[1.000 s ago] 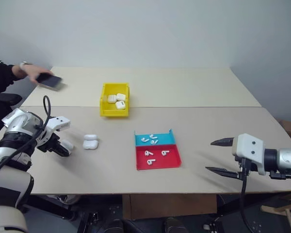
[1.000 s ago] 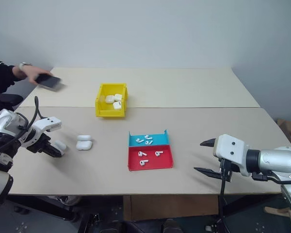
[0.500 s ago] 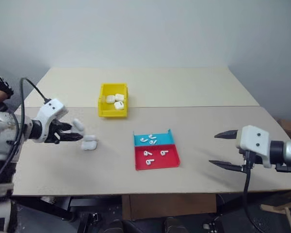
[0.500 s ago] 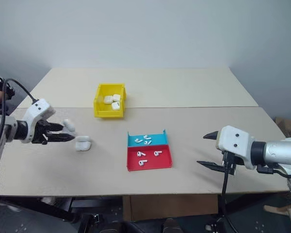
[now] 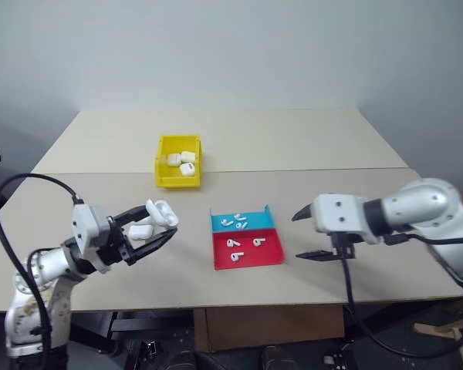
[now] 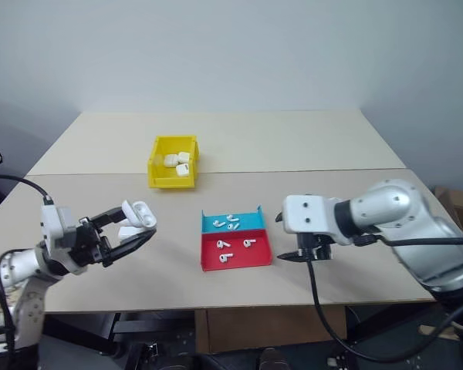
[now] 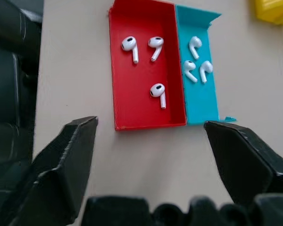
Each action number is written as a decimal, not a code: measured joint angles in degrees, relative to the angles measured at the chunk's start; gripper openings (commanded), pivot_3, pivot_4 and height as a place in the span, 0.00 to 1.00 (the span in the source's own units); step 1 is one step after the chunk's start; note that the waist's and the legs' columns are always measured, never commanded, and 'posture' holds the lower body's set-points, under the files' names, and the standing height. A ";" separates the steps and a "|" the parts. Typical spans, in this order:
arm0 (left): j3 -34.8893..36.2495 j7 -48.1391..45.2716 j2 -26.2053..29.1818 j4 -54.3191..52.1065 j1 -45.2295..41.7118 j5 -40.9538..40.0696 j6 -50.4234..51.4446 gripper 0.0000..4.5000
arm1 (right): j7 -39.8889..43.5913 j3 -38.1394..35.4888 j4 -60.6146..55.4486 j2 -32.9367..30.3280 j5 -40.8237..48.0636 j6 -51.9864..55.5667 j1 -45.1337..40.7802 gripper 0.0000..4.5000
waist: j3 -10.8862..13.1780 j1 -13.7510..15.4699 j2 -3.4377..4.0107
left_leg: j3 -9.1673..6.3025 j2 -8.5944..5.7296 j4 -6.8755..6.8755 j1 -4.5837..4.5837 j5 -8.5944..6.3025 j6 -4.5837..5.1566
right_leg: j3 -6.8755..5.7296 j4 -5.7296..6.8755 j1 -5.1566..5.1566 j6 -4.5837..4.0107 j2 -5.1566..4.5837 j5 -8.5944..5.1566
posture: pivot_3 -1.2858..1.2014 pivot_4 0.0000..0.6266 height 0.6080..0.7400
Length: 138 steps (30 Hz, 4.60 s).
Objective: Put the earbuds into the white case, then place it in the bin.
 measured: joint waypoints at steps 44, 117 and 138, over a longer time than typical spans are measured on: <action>-8.52 -4.93 5.16 9.99 11.11 -3.72 -22.97 0.61 | 13.79 28.78 26.36 36.81 -29.77 6.74 -24.25 0.65 | -0.01 -0.23 0.04 | -0.01 0.08 -0.07 -0.14 -0.03 0.03 | -0.13 0.04 -0.18 -0.10 0.04 -0.01 | 0.52 0.24 1.00; -9.98 1.90 7.28 8.28 11.74 -1.86 -22.38 0.61 | 12.06 29.42 28.59 37.97 -31.93 2.75 -23.04 0.14 | -0.01 -0.24 0.04 | -0.01 0.09 -0.22 -0.22 -0.04 0.02 | -0.15 0.00 -0.32 -0.16 0.03 -0.07 | 0.52 0.24 1.00; -19.30 -0.56 -2.71 7.84 -9.42 -13.80 -8.90 0.61 | -11.29 -30.51 -3.65 47.39 9.52 11.63 -4.21 0.14 | 0.01 -0.19 0.02 | -0.12 0.07 -0.24 -0.31 -0.03 0.02 | -0.18 -0.09 -0.22 -0.09 0.06 -0.05 | 0.52 0.24 1.00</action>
